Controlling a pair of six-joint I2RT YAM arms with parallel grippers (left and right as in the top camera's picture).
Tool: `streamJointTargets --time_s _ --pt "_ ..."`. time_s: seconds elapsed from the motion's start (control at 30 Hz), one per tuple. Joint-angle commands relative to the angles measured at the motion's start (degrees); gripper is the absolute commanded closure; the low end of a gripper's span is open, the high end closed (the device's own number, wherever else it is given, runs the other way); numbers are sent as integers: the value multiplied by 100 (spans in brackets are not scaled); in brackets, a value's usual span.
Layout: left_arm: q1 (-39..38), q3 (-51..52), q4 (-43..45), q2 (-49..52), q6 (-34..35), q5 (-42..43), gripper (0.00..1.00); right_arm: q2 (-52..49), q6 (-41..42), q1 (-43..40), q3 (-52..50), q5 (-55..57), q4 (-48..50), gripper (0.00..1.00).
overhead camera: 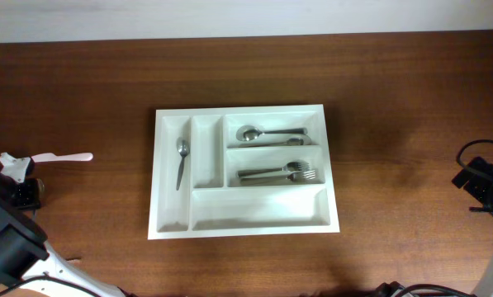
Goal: Pack container
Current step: 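Lower the left gripper over the second small silver spoon, then close the left gripper on the spoon and lift it toward the tray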
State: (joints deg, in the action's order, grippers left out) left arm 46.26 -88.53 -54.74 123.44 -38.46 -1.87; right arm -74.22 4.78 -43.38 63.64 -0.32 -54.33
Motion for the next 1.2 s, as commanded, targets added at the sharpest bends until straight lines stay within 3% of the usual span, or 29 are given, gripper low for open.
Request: streamJointTargets --time_s 0.0,0.13,0.43,0.47,0.53,1.03,1.07,1.17 --pt "24 -35 26 225 -33 22 85 -15 57 -31 0 -35 17 1" --pt "24 -35 26 225 -33 22 98 -15 57 -31 0 -35 17 1" --pt "24 -35 87 225 -35 238 98 -15 57 -31 0 -35 17 1" --pt "24 -35 127 225 -33 238 89 -15 59 -31 0 -35 17 1" --pt "22 -35 186 225 -33 264 15 -15 57 -31 0 -35 17 1" --pt "-90 -35 586 225 -31 944 17 -15 59 -31 0 -35 17 1" --pt "-105 -35 599 225 -31 968 21 -15 57 -31 0 -35 17 1" --pt "-146 -35 616 225 -31 962 52 -15 57 -31 0 -35 17 1"
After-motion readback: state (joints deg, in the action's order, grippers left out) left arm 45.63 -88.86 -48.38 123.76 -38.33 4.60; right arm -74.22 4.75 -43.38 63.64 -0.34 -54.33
